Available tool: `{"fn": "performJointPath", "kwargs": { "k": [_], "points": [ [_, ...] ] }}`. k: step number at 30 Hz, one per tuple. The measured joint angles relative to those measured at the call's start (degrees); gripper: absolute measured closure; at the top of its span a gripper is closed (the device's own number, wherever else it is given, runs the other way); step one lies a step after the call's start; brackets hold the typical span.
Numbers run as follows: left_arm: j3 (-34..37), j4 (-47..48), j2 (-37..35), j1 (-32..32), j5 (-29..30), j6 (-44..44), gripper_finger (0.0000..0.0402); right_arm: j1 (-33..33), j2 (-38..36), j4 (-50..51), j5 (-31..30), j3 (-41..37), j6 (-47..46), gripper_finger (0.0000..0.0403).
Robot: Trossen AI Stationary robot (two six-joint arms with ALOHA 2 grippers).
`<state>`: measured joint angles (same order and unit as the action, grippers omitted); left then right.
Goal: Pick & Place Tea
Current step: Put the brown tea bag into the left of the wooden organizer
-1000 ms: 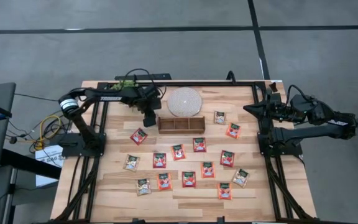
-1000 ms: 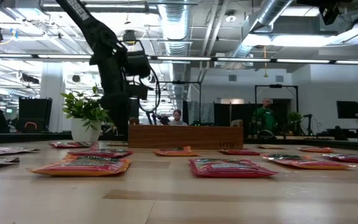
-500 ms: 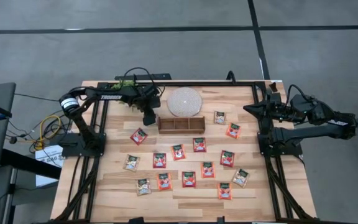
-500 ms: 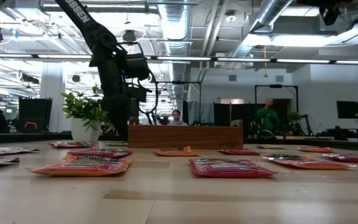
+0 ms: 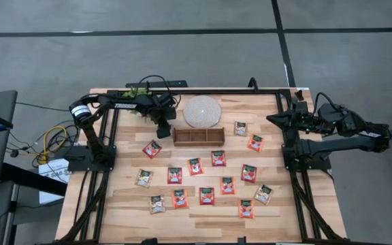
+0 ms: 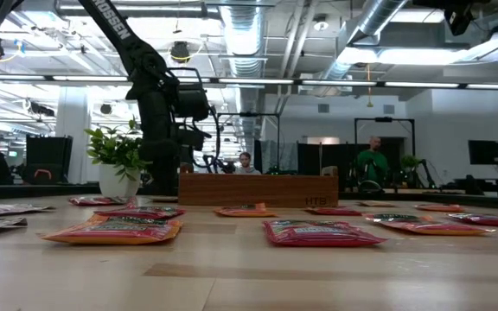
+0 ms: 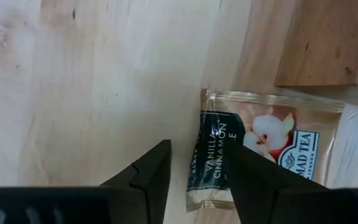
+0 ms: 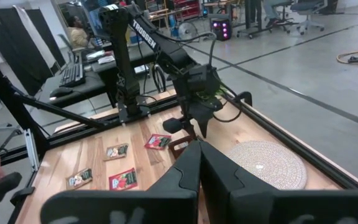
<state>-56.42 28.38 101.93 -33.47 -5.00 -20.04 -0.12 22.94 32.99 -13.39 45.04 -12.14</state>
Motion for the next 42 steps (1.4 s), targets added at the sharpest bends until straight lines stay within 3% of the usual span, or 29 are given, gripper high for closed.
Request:
{"fn": "performJointPath", "kwargs": {
  "k": [11,15,30,36,42],
  "points": [
    [0.11,1.13,-0.12,-0.02,0.68,1.25,0.0371,0.00,0.02,0.00,0.00,0.00,0.02,0.0403],
    [0.17,1.59,-0.39,0.04,0.72,1.32,0.0392,-0.01,0.01,0.00,0.02,0.00,0.02,0.0403],
    [-4.71,9.70,-3.80,0.00,6.85,0.51,0.0399,0.00,0.02,0.04,0.02,0.00,0.04,0.0403],
    [-6.96,14.03,-8.23,0.57,9.47,1.79,0.0400,0.00,0.01,0.82,0.04,0.00,0.04,0.0403],
    [-9.29,14.38,-14.54,4.96,10.33,6.64,0.0400,0.00,0.00,2.85,-0.06,0.00,0.06,0.0403]
  ]
}}
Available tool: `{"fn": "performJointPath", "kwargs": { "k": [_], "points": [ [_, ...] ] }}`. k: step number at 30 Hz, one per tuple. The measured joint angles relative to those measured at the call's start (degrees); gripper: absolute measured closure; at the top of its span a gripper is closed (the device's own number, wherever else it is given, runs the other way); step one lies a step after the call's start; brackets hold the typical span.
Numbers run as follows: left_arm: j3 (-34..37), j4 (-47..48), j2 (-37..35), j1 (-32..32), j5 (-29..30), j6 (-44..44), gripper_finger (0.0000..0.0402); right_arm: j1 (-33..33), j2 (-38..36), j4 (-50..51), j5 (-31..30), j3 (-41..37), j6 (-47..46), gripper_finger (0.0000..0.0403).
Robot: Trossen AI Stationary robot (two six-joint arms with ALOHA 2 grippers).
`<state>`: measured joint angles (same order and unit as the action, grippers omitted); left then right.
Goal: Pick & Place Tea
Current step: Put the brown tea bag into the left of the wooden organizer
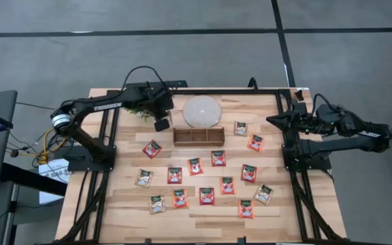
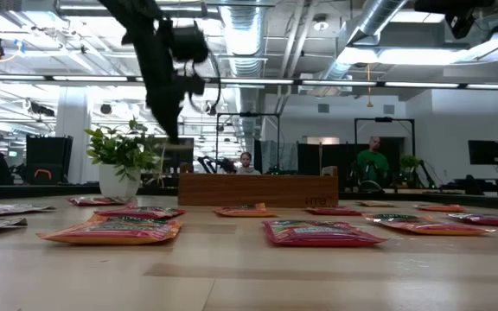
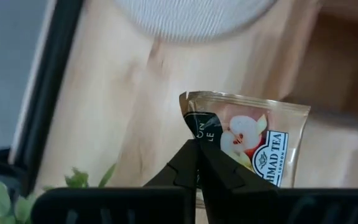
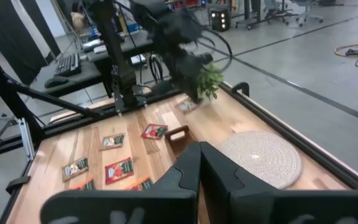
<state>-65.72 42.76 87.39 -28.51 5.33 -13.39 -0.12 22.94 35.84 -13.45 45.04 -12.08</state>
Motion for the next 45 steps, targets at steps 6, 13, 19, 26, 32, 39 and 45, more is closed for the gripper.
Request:
{"fn": "performJointPath", "kwargs": {
  "k": [6,13,19,26,32,39,45],
  "points": [
    [-1.47,-5.53,-2.23,9.73,7.62,1.31,0.0401,0.00,0.01,0.15,-0.01,0.00,0.00,0.0403],
    [-1.79,-14.85,-1.01,19.43,23.59,0.58,0.0401,0.00,0.00,0.60,-0.02,0.00,0.02,0.0403],
    [-1.79,-18.45,1.98,23.34,33.98,-2.60,0.0401,-0.02,-0.02,0.89,-0.02,0.00,1.61,0.0403],
    [-1.79,-20.57,9.01,28.32,46.45,-3.93,0.0401,-0.02,-0.09,2.26,0.00,-0.01,3.51,0.0403],
    [-1.79,-20.99,14.92,31.98,54.43,-3.50,0.0401,0.00,-0.10,4.58,0.04,0.00,3.52,0.0403],
    [-1.77,-21.71,17.71,33.08,58.19,2.52,0.0401,0.00,-0.11,6.09,0.06,0.00,3.52,0.0403],
    [-1.77,-17.13,17.71,33.14,57.37,7.62,0.0401,0.03,-0.11,6.07,1.53,0.00,3.50,0.0403]
  ]
}}
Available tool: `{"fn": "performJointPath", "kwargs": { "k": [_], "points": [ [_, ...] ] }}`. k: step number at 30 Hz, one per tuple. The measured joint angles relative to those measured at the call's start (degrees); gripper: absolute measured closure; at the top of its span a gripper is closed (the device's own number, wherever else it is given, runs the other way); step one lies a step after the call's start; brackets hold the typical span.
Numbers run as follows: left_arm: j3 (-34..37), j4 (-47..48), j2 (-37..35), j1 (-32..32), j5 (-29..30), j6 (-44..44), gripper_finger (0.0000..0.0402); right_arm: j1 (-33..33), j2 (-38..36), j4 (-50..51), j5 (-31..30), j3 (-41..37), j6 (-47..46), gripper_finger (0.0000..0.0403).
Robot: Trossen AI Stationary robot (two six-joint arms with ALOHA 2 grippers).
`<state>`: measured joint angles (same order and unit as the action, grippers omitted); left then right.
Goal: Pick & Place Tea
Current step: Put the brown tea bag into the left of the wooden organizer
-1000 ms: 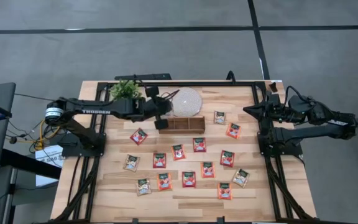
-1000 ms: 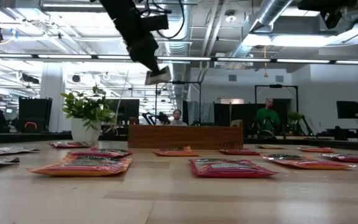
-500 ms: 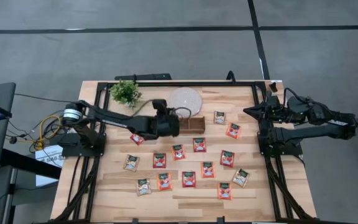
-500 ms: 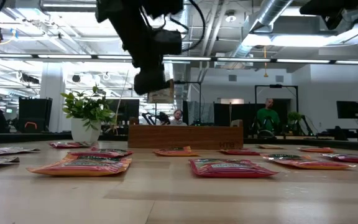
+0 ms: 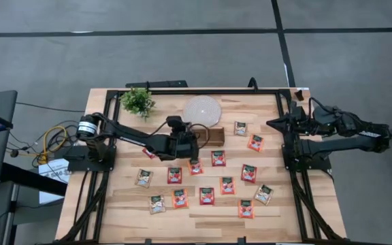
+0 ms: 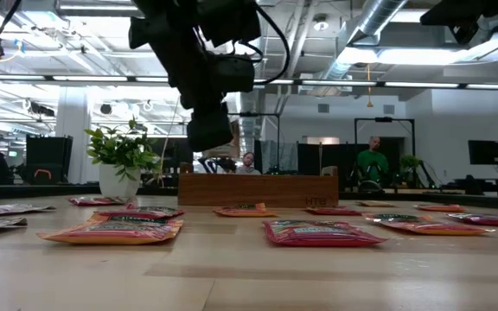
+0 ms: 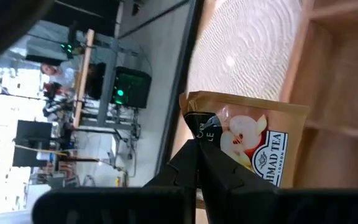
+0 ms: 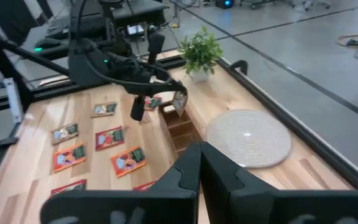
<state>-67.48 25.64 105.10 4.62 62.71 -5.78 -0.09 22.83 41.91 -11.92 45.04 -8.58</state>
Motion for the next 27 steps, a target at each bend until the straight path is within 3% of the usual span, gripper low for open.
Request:
{"fn": "performJointPath", "kwargs": {
  "k": [12,18,22,27],
  "points": [
    [0.00,3.36,0.14,-0.41,-2.85,5.57,0.0401,0.02,0.00,0.07,0.13,0.00,0.00,0.0403],
    [-0.02,3.42,3.27,-0.50,-2.14,4.89,0.0401,0.02,0.00,0.11,0.16,0.00,0.02,0.0403],
    [-0.02,3.36,5.13,-0.32,1.58,3.95,0.0401,0.02,0.00,0.11,0.44,0.00,0.01,0.0403],
    [-0.02,3.24,5.53,-0.44,0.15,4.24,0.0401,0.02,0.00,0.11,0.45,0.00,0.01,0.0403]
  ]
}}
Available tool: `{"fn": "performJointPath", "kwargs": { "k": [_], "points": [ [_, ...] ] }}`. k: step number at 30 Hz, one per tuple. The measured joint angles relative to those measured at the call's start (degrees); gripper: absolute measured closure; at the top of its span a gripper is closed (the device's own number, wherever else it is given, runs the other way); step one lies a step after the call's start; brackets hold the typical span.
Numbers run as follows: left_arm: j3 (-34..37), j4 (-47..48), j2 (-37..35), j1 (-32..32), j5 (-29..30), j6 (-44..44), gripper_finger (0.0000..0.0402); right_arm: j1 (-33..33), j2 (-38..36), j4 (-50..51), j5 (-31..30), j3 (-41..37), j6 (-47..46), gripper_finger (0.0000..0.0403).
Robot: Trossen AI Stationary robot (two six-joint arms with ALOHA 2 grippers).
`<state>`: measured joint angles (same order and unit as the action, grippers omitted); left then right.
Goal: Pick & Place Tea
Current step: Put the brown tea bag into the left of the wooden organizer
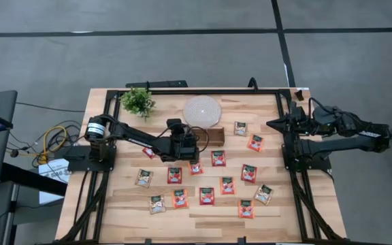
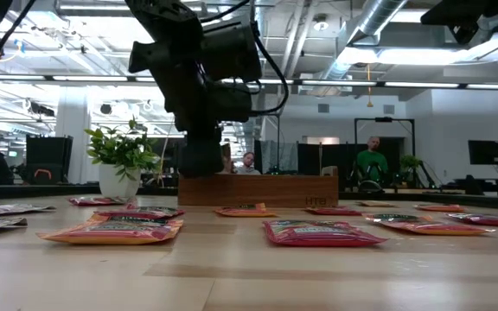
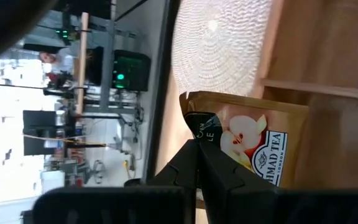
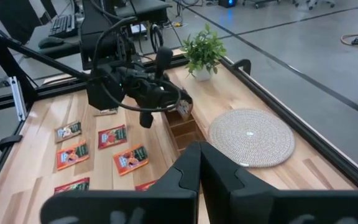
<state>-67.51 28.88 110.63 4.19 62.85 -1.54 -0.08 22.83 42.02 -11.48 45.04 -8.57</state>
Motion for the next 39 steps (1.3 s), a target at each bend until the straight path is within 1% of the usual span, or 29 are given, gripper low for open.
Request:
{"fn": "performJointPath", "kwargs": {
  "k": [5,9,29,39],
  "points": [
    [0.00,-0.11,0.00,-0.11,-2.76,1.41,0.0401,0.00,0.00,0.00,1.44,0.00,0.01,0.0403],
    [0.00,-0.08,0.00,-0.36,-5.01,2.36,0.0401,0.00,0.00,0.02,1.46,0.00,-0.01,0.0403],
    [0.00,-0.21,0.00,-1.20,-6.02,2.42,0.0401,0.00,0.00,0.00,2.50,0.00,-0.01,0.0403],
    [0.00,-3.13,0.00,-1.20,-5.58,0.88,0.0400,0.00,0.00,0.00,2.50,0.00,-0.01,0.0403]
  ]
}}
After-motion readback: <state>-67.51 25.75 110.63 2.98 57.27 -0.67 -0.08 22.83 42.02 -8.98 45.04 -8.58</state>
